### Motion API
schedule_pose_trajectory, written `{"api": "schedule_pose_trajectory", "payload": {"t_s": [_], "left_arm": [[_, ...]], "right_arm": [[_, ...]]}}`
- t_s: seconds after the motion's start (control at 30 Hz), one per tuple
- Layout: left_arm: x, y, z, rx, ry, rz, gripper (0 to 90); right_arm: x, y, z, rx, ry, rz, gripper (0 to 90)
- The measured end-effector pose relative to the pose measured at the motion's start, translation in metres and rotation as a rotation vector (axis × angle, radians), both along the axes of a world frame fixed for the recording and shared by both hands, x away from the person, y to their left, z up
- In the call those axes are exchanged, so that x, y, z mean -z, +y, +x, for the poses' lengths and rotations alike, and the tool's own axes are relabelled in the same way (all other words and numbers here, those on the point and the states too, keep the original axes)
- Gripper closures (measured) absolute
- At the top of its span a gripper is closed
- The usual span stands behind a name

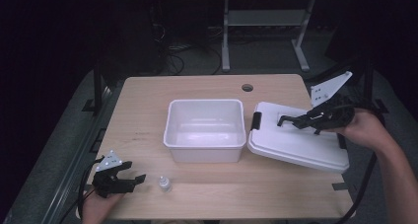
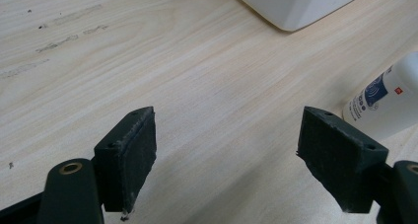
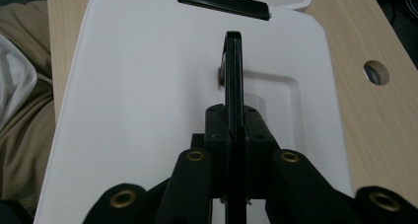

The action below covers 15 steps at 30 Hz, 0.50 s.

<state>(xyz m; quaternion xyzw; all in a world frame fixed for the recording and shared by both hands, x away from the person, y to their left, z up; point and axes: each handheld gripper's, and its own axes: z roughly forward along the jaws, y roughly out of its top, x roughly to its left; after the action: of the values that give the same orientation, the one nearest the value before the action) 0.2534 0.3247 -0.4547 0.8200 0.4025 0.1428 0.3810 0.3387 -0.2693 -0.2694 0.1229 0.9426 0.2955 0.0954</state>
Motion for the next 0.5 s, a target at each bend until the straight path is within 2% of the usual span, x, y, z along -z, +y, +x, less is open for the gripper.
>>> {"api": "schedule_pose_trajectory", "payload": {"t_s": [0.5], "left_arm": [[0.001,-0.002,0.0,0.002,0.003,-0.006,22.6]], "right_arm": [[0.025,-0.004,0.003,0.003,0.03,0.015,83.5]]}}
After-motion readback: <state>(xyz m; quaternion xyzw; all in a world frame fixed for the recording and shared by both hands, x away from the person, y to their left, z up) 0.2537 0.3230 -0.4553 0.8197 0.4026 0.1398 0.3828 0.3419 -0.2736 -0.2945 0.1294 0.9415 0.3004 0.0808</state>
